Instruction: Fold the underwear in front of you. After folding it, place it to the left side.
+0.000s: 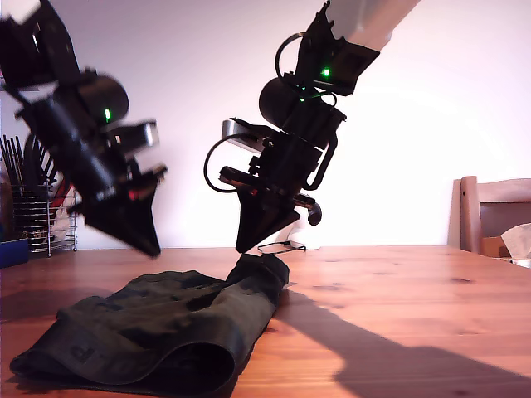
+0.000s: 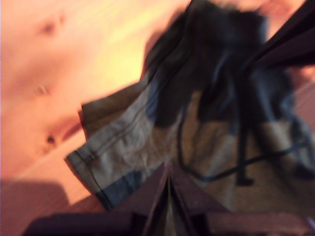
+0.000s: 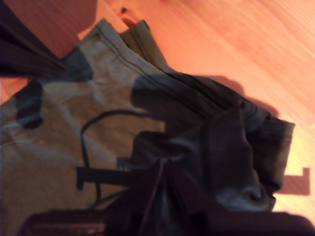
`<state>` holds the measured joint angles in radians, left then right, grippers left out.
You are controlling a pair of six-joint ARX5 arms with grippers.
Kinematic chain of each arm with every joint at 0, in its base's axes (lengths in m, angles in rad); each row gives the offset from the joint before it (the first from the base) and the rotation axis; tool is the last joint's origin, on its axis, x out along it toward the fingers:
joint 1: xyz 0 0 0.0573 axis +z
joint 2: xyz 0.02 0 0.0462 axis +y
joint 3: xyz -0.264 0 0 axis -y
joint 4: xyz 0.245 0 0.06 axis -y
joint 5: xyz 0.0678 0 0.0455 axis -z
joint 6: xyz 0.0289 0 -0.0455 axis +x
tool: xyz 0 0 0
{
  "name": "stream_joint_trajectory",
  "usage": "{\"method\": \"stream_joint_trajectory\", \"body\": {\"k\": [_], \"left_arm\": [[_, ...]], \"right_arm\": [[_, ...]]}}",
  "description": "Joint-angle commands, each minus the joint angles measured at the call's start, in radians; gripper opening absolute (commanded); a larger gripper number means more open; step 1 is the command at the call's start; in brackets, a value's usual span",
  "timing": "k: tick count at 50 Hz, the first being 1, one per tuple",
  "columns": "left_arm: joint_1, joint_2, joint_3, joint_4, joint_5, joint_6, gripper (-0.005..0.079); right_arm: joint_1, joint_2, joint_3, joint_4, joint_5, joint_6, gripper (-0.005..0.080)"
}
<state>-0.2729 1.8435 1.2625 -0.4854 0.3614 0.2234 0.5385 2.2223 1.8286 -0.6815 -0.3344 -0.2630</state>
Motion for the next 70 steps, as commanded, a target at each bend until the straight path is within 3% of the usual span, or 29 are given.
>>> {"method": "stream_joint_trajectory", "body": {"k": [1,11,25,34,42,52,56,60,66,70], "left_arm": [[0.002,-0.034,-0.061,0.008,0.005,0.027,-0.0021],[0.003,-0.153,-0.206,0.103,0.013,0.054,-0.0021],[0.002,-0.338,-0.475,0.248,0.06,0.145,-0.0021],[-0.002,-0.455,-0.602,0.255,0.102,0.206,-0.0021],[-0.048,-0.546,-0.677,0.226,0.102,0.229,-0.0021],[-0.137,-0.586,-0.716,0.216,0.089,0.228,-0.0021],[-0.176,-0.586,-0.716,0.217,0.065,0.219,-0.0021],[-0.203,-0.586,-0.716,0.226,0.048,0.213,-0.0021],[-0.218,-0.586,-0.716,0.227,0.035,0.201,-0.0021],[-0.22,-0.586,-0.716,0.225,0.034,0.195,-0.0021]], "right_arm": [[0.006,-0.077,-0.04,0.006,-0.007,-0.008,-0.0011],[0.007,-0.174,-0.183,0.069,-0.005,-0.01,-0.0011],[0.044,-0.413,-0.555,0.318,0.003,-0.025,-0.0011],[0.061,-0.543,-0.781,0.462,-0.018,-0.025,-0.0011],[0.097,-0.644,-0.946,0.573,-0.023,-0.025,-0.0011],[0.175,-0.682,-1.027,0.584,-0.024,-0.021,-0.0011],[0.206,-0.682,-1.028,0.561,-0.023,0.061,-0.0007],[0.22,-0.682,-1.028,0.549,-0.023,0.216,0.0063],[0.204,-0.682,-1.028,0.516,-0.029,0.496,0.028],[0.18,-0.681,-1.028,0.475,-0.066,0.615,0.0334]]}}
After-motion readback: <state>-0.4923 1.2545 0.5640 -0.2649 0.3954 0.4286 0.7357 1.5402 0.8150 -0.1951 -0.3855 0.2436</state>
